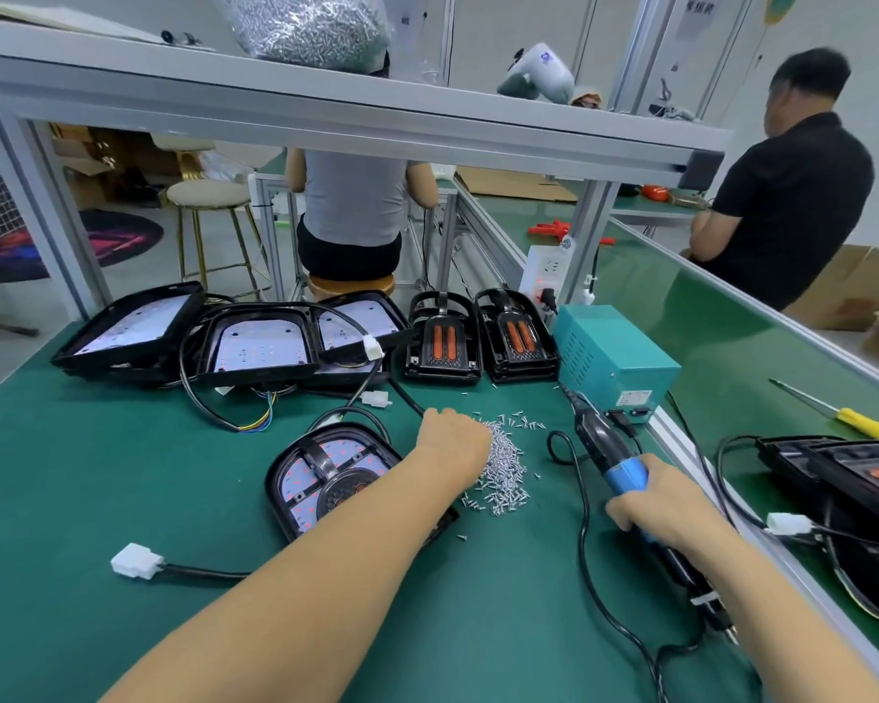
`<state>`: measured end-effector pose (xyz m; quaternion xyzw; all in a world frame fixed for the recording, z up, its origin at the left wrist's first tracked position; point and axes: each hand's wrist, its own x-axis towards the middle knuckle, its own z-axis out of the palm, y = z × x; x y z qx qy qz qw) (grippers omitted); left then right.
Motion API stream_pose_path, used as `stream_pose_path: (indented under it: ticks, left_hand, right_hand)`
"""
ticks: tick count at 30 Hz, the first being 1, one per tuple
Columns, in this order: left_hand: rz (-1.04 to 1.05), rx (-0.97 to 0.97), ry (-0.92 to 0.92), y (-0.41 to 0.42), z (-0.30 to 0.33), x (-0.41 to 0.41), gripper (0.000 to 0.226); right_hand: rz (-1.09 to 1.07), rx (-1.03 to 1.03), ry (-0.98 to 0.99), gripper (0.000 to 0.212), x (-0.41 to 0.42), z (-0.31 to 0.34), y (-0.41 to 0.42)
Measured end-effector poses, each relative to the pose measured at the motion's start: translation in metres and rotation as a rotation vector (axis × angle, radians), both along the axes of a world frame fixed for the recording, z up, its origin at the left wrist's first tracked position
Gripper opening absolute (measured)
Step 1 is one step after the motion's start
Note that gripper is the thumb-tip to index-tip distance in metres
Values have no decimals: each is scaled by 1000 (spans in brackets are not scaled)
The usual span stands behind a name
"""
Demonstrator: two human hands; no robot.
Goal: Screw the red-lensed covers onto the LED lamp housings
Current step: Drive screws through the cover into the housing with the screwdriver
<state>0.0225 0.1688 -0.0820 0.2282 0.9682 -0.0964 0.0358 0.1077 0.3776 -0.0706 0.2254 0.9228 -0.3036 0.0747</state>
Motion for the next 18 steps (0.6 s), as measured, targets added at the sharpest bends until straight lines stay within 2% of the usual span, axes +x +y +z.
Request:
stream_pose_path:
  ticks: [4,14,16,17,18]
  left_hand:
    - [4,55,-2,2,6,2,14]
    - [34,-54,-109,4,7,5,24]
    - [71,65,-131,3,11,6,18]
    - [93,201,-131,2,14,6,13]
    - [126,368,-130,0,18,4,20]
  right_hand:
    - [-4,-214,94,48,-2,10,-6]
    - [88,-599,218,24,-22,30,-32]
    - [107,-689,261,23,-24,35,-34]
    - [111,-751,281,23,-24,37,-35]
    - [112,-802,301,23,-24,39,-37]
